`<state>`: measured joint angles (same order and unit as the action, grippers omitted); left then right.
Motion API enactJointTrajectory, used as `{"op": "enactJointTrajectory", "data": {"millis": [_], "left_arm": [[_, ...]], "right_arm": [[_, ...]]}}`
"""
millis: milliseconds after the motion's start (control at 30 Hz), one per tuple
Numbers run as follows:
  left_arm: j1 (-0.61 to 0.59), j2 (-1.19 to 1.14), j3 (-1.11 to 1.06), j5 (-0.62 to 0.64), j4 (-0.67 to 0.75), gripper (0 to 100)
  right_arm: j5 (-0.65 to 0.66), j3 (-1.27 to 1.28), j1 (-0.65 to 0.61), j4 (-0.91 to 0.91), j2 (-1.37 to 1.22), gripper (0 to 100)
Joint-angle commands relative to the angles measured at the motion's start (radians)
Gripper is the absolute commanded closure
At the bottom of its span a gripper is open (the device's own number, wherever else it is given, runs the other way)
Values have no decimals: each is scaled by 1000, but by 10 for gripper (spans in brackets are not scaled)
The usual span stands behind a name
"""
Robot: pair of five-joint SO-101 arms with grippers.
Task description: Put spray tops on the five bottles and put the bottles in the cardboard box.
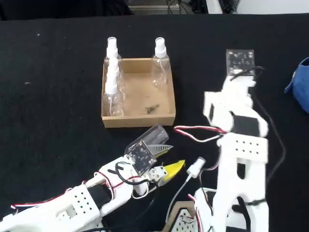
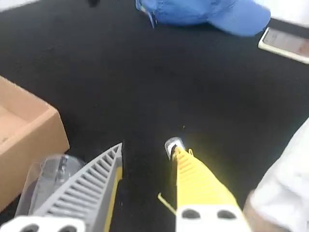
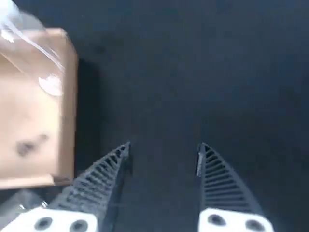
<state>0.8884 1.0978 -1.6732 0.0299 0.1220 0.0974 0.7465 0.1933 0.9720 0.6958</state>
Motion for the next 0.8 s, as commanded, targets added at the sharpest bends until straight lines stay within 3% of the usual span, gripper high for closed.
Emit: {"op": "enactJointTrajectory", "data": {"millis": [0,267,367,500,633,767], "left_arm": [[35,20,18,-2,-92,962],[36,9,363,-2,-753,770],[36,8,455,-2,-842,761],[36,-3,487,-8,-856,766],[4,-66,513,-81,-896,766],[-84,-74,611,-144,-1060,766]], "right_arm": [[64,-12,95,68,39,818],[187,-13,377,92,36,818],[239,-10,470,92,35,818],[275,-5,542,94,33,818],[275,12,551,94,35,818],[292,35,500,95,35,820]]}}
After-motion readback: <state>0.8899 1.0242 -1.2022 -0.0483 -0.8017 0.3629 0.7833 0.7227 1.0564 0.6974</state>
